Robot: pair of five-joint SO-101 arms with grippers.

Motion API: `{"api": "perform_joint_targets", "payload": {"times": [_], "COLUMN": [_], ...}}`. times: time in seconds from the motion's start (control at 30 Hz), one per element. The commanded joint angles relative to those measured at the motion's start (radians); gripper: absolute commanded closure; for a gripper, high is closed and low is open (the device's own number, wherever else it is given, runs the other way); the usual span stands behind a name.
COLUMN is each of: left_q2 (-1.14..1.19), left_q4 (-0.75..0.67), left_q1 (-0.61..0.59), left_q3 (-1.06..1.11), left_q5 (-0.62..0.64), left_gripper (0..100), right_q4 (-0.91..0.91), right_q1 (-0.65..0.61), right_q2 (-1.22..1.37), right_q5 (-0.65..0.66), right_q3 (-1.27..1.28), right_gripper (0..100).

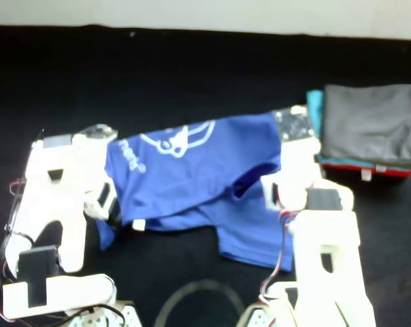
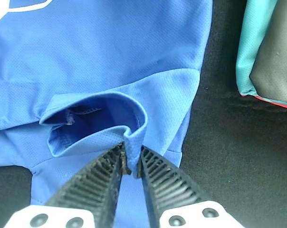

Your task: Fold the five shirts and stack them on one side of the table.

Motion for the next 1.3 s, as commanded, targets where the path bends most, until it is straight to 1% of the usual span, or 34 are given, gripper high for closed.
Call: {"api": "perform_joint_targets", "payload": {"times": [0.0, 0.07, 0.13, 0.3, 0.43, 0.5, 0.67, 0.8, 0.87, 1.07, 1.27], "left_q2": [-0.038, -0.038, -0.025, 0.001, 0.001, -0.002, -0.005, -0.005, 0.005, 0.01, 0.012], "left_q4": [0.069, 0.104, 0.103, -0.051, -0.209, -0.244, -0.244, -0.176, -0.203, -0.345, -0.353], "left_q1": [-0.031, -0.038, -0.031, 0.042, 0.094, 0.113, 0.124, 0.119, 0.117, 0.119, 0.119], "left_q3": [-0.082, -0.125, -0.131, 0.038, 0.185, 0.222, 0.217, 0.17, 0.168, 0.223, 0.243], "left_q5": [0.012, 0.032, 0.035, 0.035, 0.032, 0.032, 0.035, 0.035, 0.035, 0.037, 0.035], "left_gripper": [80, 80, 80, 80, 80, 80, 80, 80, 80, 80, 80], "right_q4": [-0.013, -0.013, -0.015, -0.035, -0.035, -0.035, -0.03, -0.03, -0.03, -0.033, -0.03], "right_q1": [0.012, 0.012, 0.012, 0.012, 0.012, 0.012, 0.012, 0.012, 0.012, 0.012, 0.012], "right_q2": [-0.028, -0.027, -0.025, -0.025, -0.025, -0.028, -0.033, -0.033, -0.033, -0.033, -0.035], "right_q5": [-0.005, -0.005, -0.005, -0.005, -0.005, -0.005, -0.005, -0.005, -0.005, -0.005, -0.009], "right_q3": [0.002, 0.002, 0.002, 0.002, 0.002, 0.002, 0.002, 0.002, 0.002, -0.004, -0.007], "right_gripper": [99.3, 99.3, 99.3, 99.3, 99.3, 99.3, 99.3, 99.3, 99.3, 99.3, 99.3]}}
